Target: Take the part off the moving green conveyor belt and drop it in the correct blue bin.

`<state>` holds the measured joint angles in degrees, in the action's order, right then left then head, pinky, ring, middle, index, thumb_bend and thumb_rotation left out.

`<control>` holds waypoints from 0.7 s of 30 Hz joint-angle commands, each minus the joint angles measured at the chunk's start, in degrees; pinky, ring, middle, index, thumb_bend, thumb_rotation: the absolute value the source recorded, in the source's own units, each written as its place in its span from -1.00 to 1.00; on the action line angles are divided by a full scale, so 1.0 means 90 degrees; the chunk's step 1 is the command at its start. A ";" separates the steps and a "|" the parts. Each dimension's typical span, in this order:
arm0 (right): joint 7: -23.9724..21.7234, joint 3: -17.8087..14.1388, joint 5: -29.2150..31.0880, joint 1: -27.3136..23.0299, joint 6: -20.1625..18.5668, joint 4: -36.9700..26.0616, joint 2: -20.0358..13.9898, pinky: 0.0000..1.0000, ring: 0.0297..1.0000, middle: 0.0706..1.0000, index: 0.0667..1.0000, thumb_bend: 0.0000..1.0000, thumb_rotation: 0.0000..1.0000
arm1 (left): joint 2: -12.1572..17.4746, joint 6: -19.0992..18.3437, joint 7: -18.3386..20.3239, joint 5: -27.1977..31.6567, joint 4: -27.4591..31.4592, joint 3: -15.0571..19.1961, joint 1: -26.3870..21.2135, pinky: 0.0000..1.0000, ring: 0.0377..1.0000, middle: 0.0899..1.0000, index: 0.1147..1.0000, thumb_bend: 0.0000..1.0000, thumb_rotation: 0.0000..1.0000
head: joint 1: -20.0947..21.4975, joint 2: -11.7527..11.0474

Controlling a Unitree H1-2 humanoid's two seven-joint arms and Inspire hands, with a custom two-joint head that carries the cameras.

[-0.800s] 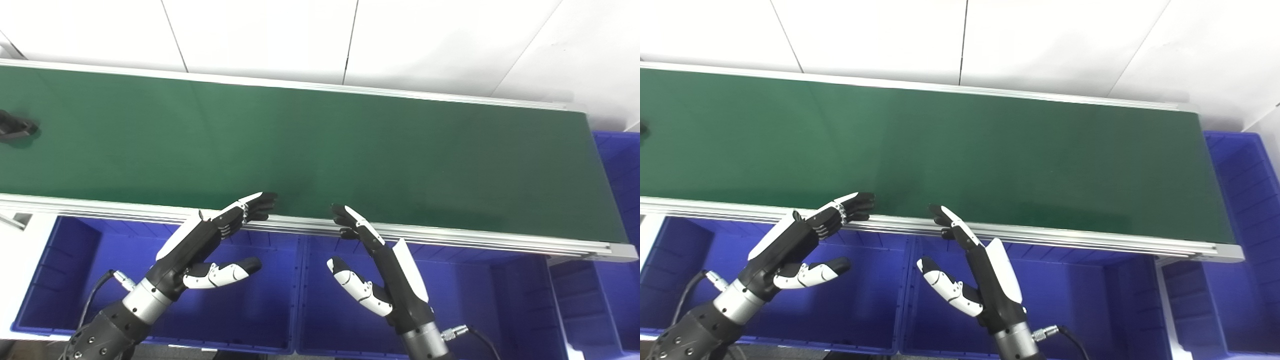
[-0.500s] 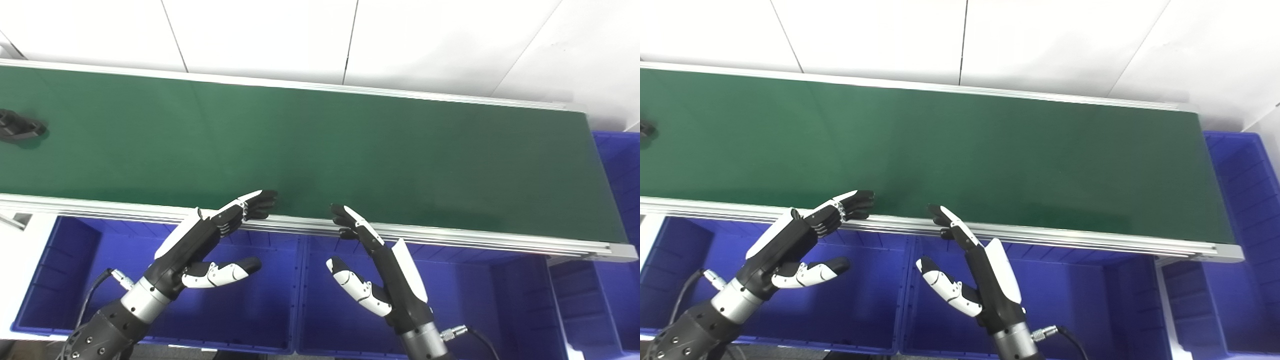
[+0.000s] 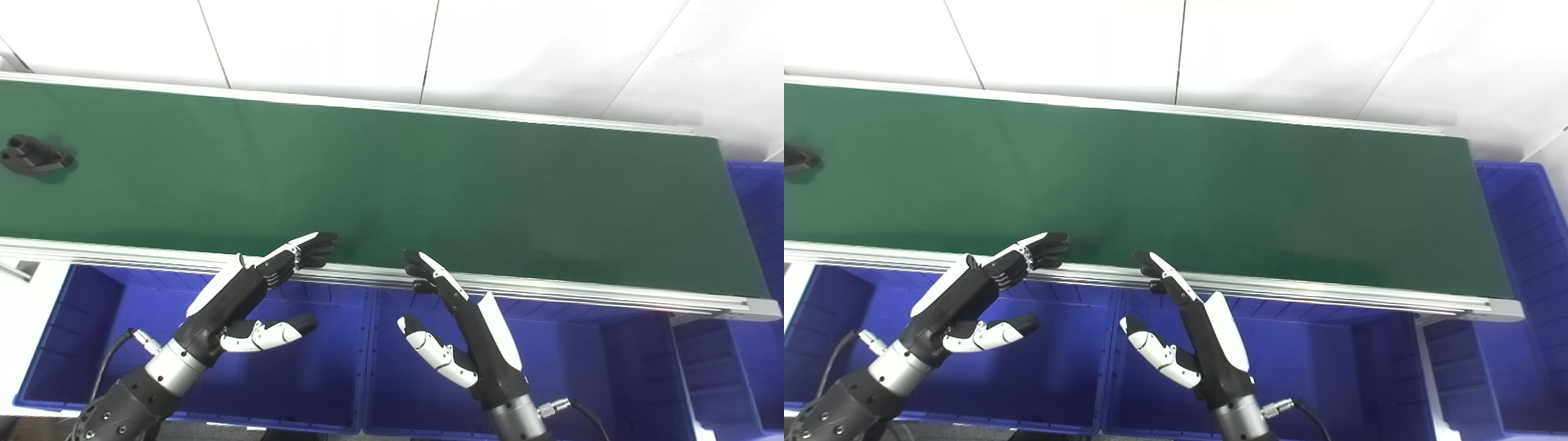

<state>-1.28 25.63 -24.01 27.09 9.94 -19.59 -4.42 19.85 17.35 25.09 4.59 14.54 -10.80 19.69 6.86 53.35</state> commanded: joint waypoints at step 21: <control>0.0040 0.0036 0.0021 0.0075 0.0218 -0.0105 0.0103 0.55 0.70 0.77 0.76 -0.31 0.52 | 0.0116 0.0089 -0.0002 0.0129 0.0197 0.0026 0.0008 0.70 0.79 0.82 0.76 -0.38 0.01 | -0.0091 -0.0001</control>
<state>-1.26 25.67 -23.99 27.26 9.95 -19.59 -4.21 20.14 17.11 25.16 4.99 14.58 -10.81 19.70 6.06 53.35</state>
